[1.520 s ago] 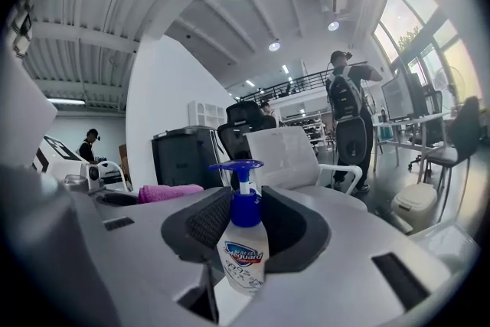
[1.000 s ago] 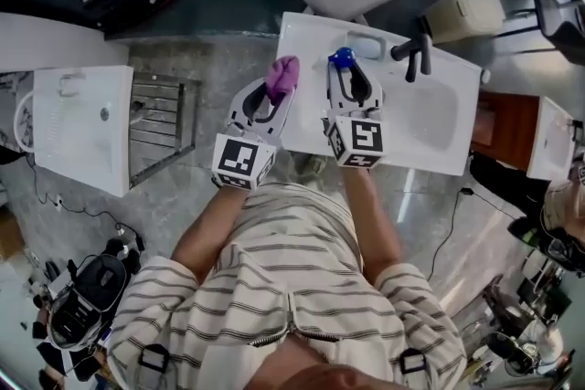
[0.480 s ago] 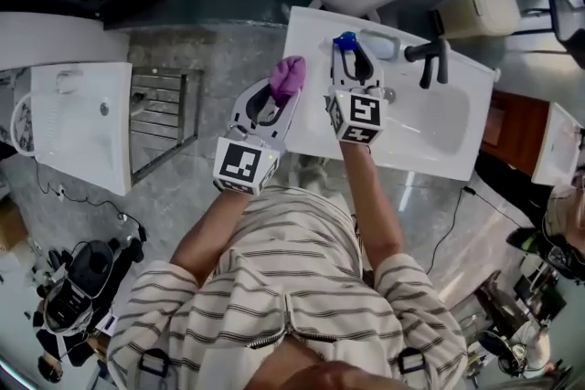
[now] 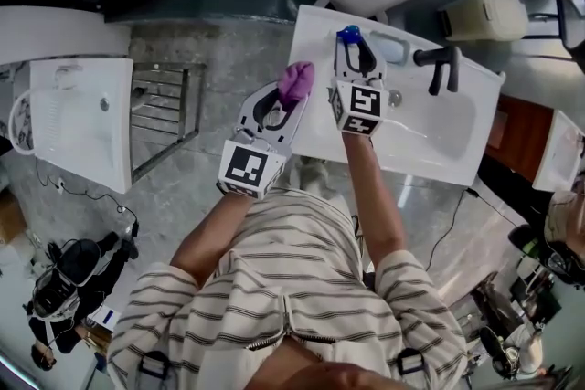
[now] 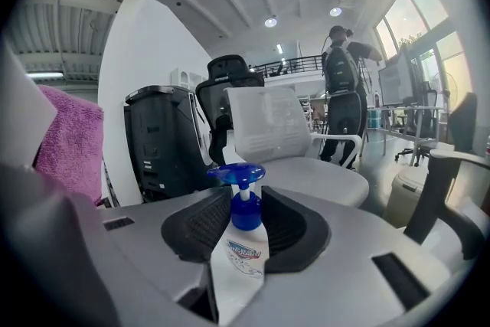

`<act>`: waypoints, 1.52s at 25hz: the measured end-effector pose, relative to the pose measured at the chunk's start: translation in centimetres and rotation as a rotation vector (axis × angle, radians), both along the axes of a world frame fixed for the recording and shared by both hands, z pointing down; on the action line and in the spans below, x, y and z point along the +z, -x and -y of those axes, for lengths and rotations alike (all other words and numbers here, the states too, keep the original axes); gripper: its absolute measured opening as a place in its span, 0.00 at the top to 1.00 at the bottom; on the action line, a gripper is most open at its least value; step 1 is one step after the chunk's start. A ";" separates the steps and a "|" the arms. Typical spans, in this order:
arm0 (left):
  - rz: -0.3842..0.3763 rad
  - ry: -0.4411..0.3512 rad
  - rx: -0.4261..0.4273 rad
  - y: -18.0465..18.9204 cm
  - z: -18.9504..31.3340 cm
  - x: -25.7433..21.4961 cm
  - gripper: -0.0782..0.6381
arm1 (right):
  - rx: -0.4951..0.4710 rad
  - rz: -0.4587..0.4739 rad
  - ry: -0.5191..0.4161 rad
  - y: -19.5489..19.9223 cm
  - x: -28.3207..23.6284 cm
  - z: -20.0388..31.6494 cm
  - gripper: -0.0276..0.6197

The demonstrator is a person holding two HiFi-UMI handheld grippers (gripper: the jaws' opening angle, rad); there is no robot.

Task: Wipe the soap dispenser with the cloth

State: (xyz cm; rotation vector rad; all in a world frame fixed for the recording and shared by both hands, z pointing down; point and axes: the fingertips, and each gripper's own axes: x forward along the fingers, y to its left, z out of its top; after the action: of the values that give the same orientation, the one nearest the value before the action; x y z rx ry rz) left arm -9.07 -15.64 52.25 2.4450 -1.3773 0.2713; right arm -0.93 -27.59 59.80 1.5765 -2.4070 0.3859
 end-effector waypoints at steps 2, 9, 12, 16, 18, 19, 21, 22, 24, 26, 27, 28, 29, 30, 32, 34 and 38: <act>-0.004 0.006 0.001 0.0 0.1 0.1 0.73 | -0.002 0.002 0.009 0.1 0.4 0.3 0.75; -0.007 0.009 -0.002 0.5 0.2 0.4 0.73 | -0.030 0.008 0.040 0.7 1.5 1.0 0.75; -0.008 0.012 -0.006 0.8 0.1 0.4 0.73 | -0.034 0.036 0.051 0.9 1.2 1.1 0.73; -0.006 0.008 -0.005 0.6 -0.1 0.3 0.73 | -0.053 0.065 0.067 1.1 0.9 1.0 0.67; -0.007 0.003 -0.006 0.5 -0.2 0.1 0.73 | -0.053 0.085 0.082 1.2 0.9 0.5 0.66; -0.008 -0.001 -0.008 0.5 -0.3 0.0 0.73 | -0.050 0.088 0.083 1.2 0.9 0.2 0.66; -0.010 -0.009 -0.011 0.5 -0.3 -0.3 0.73 | -0.047 0.091 0.078 1.1 0.7 -0.1 0.65; -0.008 -0.012 -0.011 0.4 -0.3 -0.4 0.73 | -0.046 0.092 0.076 1.0 0.5 -0.3 0.64; -0.004 -0.020 -0.011 0.1 -0.5 -0.7 0.73 | -0.045 0.095 0.072 0.7 0.1 -0.7 0.64; 0.002 -0.030 -0.014 -0.1 -0.8 -1.2 0.73 | -0.045 0.105 0.066 0.5 -0.8 -1.2 0.64; 0.005 -0.035 -0.018 -0.2 -0.9 -1.5 0.73 | -0.046 0.113 0.060 0.4 -1.4 -1.5 0.64; 0.008 -0.041 -0.023 -0.2 -1.0 -1.8 0.73 | -0.049 0.122 0.051 0.3 -2.1 -1.8 0.64; 0.012 -0.047 -0.029 -0.2 -1.1 -2.1 0.73 | -0.056 0.131 0.040 0.3 -2.8 -2.2 0.66; 0.016 -0.054 -0.036 -0.2 -1.3 -2.4 0.73 | -0.065 0.140 0.029 0.3 -3.6 -2.6 0.66; 0.027 -0.069 -0.050 -0.2 -1.5 -3.1 0.73 | -0.079 0.154 0.002 0.2 -5.4 -3.5 0.68; 0.035 -0.085 -0.066 -0.2 -1.8 -3.8 0.73 | -0.088 0.161 -0.026 0.1 -7.1 -4.3 0.69; 0.046 -0.113 -0.098 -0.1 -2.5 -5.1 0.73 | -0.117 0.174 -0.061 0.0 -10.0 -6.5 0.73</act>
State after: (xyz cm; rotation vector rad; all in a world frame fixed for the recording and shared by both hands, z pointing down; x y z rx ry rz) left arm -8.94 -13.18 47.19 2.4660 -1.5674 0.2334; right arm -0.89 -21.14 49.76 1.4733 -2.6507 0.4487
